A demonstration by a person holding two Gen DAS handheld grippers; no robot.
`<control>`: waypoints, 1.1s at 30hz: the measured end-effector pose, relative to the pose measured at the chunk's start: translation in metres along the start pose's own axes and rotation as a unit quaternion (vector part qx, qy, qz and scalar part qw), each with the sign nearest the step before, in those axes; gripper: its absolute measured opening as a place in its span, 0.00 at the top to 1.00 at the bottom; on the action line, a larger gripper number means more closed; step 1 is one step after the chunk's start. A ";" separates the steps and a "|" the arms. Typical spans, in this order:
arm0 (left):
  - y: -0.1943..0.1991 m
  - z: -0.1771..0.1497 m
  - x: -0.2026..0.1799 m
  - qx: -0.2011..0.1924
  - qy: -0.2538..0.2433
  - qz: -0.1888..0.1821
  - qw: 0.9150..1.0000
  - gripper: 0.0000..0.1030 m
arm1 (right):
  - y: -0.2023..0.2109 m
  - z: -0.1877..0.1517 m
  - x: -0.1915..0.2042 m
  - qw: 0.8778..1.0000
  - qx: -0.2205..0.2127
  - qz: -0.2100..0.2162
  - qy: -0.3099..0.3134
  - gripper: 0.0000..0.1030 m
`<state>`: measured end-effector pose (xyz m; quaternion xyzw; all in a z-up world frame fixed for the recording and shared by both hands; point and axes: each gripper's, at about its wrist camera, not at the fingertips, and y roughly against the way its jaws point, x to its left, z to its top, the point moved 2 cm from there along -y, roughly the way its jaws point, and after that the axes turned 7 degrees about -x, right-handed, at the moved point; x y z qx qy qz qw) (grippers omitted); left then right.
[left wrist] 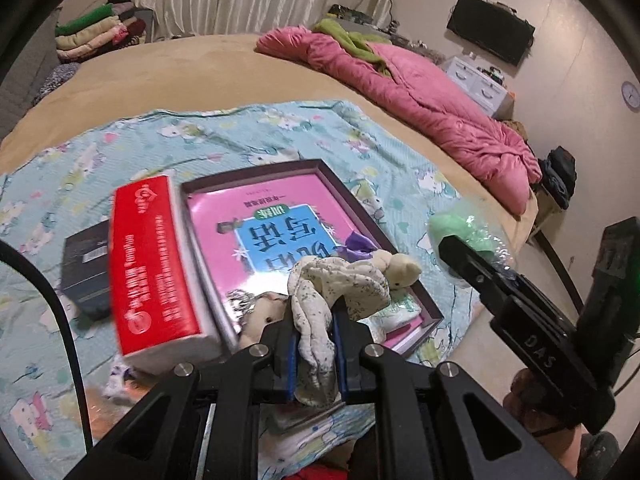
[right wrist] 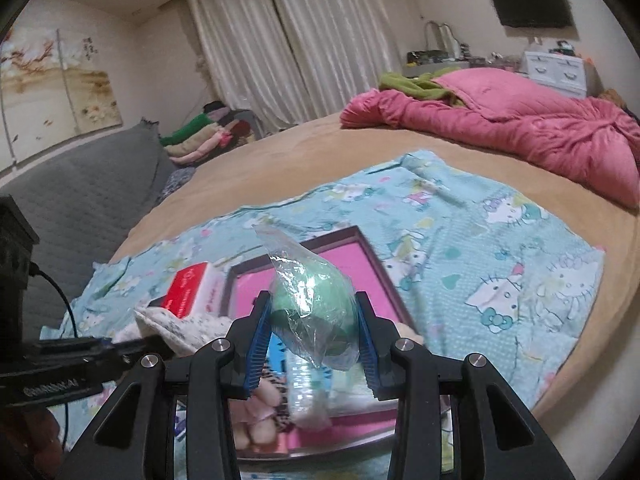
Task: Organize soft objects
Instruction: 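Lift the cloth and bagged green ball and carry both over the pink tray, then lower the cloth and green ball onto the tray and open both tools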
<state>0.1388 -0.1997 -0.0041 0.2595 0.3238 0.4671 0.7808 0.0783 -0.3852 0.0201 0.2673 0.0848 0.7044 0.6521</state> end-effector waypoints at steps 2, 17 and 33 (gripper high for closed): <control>-0.013 0.000 -0.001 0.009 -0.001 0.002 1.000 0.86 | -0.002 -0.001 -0.005 1.000 0.001 -0.005 -0.004 0.60; -0.062 -0.013 0.001 0.052 -0.015 0.029 0.998 0.85 | -0.047 -0.022 -0.011 0.998 0.057 -0.001 0.014 0.60; -0.067 -0.016 0.004 0.054 -0.017 0.030 0.998 0.84 | -0.085 -0.034 -0.003 0.995 0.068 -0.011 0.077 0.60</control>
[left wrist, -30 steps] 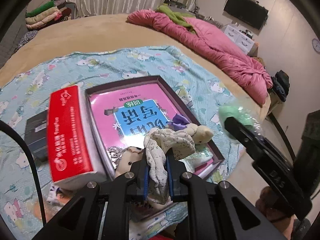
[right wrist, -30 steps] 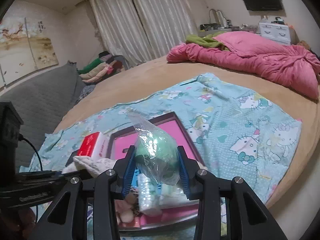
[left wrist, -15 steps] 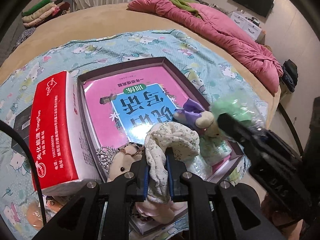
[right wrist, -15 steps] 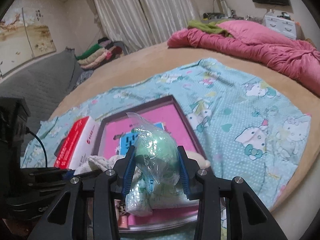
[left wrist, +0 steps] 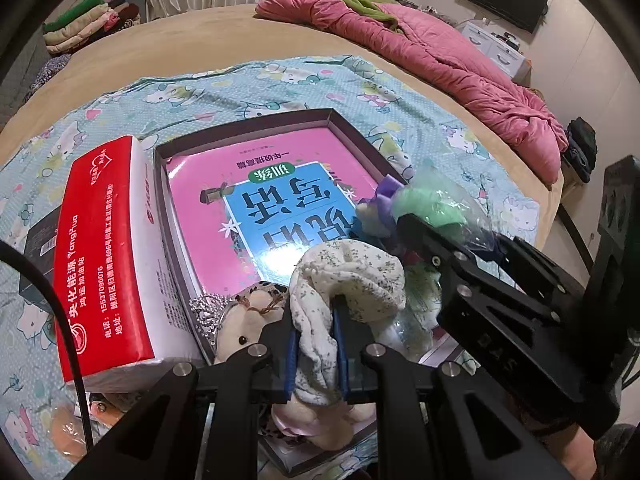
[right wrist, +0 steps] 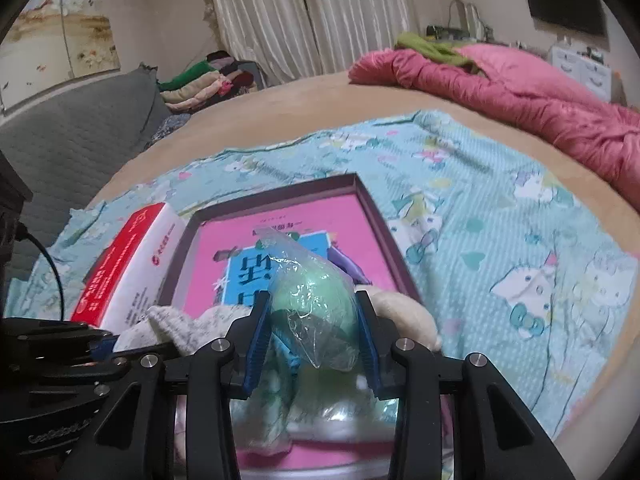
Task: Organize soft objects
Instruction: 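Lower the cloth and green ball onto the tray and open both tools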
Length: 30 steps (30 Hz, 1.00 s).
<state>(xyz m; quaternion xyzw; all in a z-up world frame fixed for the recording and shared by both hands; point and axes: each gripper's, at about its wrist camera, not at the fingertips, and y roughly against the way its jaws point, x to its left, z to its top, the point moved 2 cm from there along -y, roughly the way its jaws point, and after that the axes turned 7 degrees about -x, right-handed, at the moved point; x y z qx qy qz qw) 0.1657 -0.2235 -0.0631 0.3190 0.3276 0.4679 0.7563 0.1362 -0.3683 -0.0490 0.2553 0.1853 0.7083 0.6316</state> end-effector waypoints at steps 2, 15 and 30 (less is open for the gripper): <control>0.000 0.000 0.000 0.000 0.000 0.000 1.000 0.84 | -0.002 0.000 0.001 1.000 -0.002 -0.002 0.011 0.60; 0.002 0.000 0.000 0.000 0.003 -0.005 1.000 0.84 | 0.000 -0.012 0.004 0.999 0.017 0.036 0.009 0.57; 0.007 0.000 0.007 0.001 0.024 -0.022 0.999 0.55 | 0.019 -0.009 0.001 0.999 -0.007 0.038 -0.009 0.41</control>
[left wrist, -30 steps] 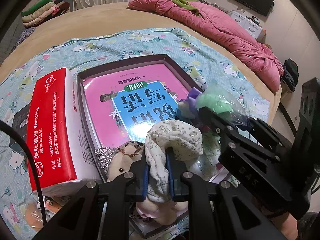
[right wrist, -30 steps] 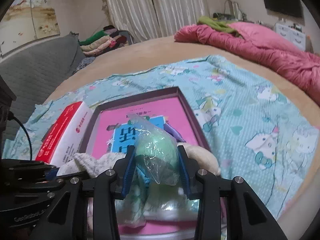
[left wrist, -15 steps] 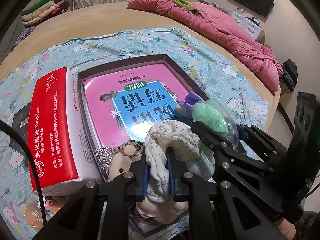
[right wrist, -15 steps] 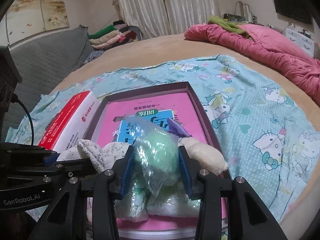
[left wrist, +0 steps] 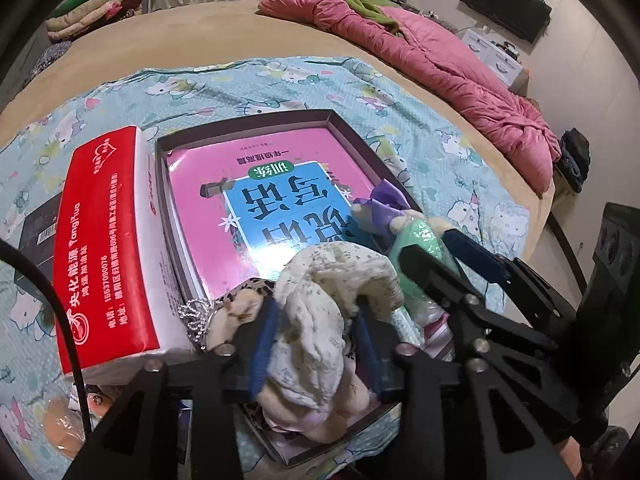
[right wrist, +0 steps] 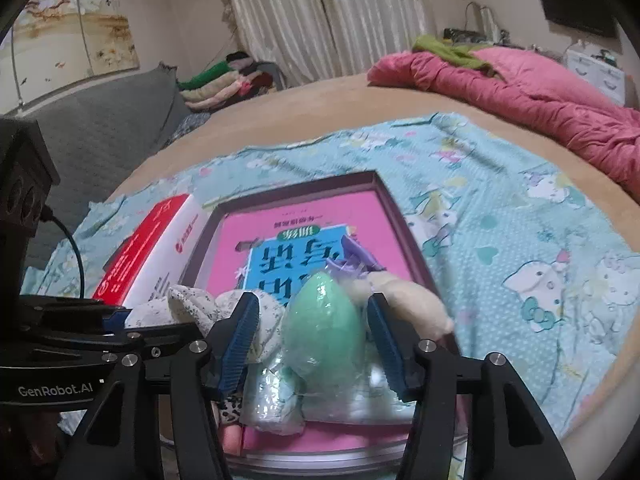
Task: Organize soft objects
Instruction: 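Lower the cloth and green ball onto the tray and open both tools, then move both tools back down over the bagged peach ball and snack packet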
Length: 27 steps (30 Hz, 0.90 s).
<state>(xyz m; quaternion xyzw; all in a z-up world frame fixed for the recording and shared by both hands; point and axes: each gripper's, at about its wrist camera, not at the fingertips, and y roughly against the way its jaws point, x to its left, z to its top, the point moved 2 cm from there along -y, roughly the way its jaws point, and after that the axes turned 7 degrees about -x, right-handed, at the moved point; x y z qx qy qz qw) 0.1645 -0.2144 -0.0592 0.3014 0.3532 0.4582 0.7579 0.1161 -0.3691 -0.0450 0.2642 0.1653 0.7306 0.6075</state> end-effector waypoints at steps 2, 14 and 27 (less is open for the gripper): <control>0.002 0.000 0.001 -0.001 0.004 -0.007 1.000 0.53 | 0.005 0.002 -0.004 1.000 -0.009 -0.006 -0.010 0.38; 0.039 -0.003 0.008 -0.025 0.001 -0.006 1.000 0.35 | 0.050 0.027 -0.009 0.996 -0.071 -0.032 -0.051 0.28; 0.117 -0.010 0.082 -0.078 0.046 0.057 0.994 0.28 | 0.068 0.035 0.087 0.996 -0.063 0.043 0.049 0.28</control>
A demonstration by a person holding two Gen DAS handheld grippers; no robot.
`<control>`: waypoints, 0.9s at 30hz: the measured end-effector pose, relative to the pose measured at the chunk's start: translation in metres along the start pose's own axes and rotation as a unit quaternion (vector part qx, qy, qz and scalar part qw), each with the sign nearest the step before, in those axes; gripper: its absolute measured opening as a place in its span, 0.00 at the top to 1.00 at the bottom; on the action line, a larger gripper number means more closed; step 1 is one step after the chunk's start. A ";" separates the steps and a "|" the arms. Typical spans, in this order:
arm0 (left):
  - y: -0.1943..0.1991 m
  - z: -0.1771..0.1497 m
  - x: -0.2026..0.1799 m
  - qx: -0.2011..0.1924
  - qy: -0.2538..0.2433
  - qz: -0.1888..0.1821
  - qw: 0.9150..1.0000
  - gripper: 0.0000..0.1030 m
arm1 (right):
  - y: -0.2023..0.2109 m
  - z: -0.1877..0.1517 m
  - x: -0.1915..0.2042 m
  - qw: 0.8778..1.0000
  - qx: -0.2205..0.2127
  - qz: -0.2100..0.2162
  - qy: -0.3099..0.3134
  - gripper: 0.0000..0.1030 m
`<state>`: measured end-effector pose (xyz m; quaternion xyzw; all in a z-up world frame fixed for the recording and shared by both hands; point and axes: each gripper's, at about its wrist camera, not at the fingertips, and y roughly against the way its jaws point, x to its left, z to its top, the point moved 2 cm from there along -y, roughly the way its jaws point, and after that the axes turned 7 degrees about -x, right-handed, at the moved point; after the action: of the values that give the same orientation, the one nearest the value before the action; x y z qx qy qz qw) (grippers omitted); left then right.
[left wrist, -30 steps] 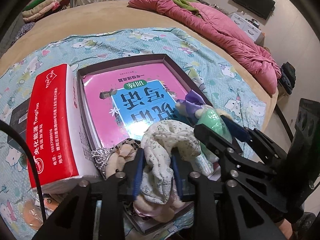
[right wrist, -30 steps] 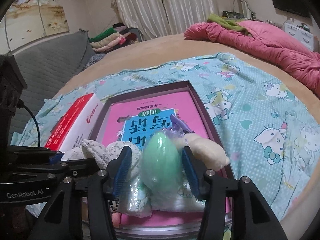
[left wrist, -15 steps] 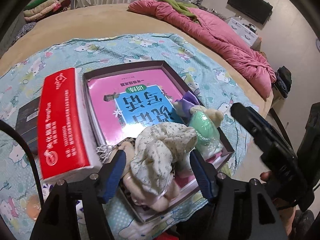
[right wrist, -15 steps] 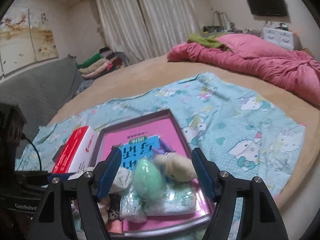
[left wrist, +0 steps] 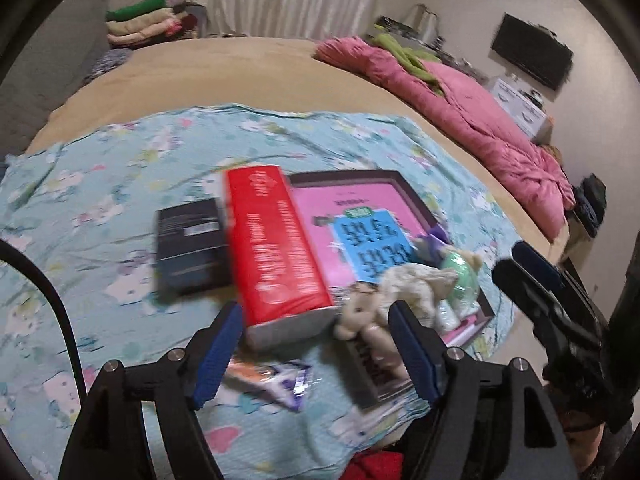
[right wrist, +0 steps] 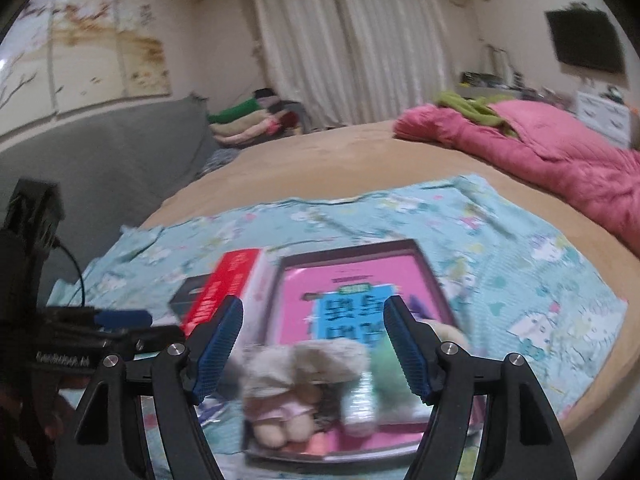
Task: Organize soft objects
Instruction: 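Move both tools back down over the bagged peach ball and snack packet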
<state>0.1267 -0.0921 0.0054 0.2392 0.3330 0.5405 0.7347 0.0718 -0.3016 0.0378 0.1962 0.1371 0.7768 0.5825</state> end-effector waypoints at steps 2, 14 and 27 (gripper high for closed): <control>0.010 -0.001 0.016 -0.006 0.008 0.013 1.000 0.27 | -0.001 -0.001 0.017 1.000 0.006 0.015 0.014 0.28; 0.052 -0.021 0.095 -0.023 0.065 0.058 0.996 0.18 | -0.010 -0.017 0.076 0.995 0.046 0.055 0.074 0.27; 0.038 -0.058 0.135 0.015 0.111 0.061 0.992 0.18 | -0.032 -0.050 0.121 0.982 0.103 0.072 0.141 0.27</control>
<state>0.0855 0.0474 -0.0374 0.2085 0.4054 0.6022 0.6554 0.0465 -0.1759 -0.0038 0.1528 0.2829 0.8183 0.4764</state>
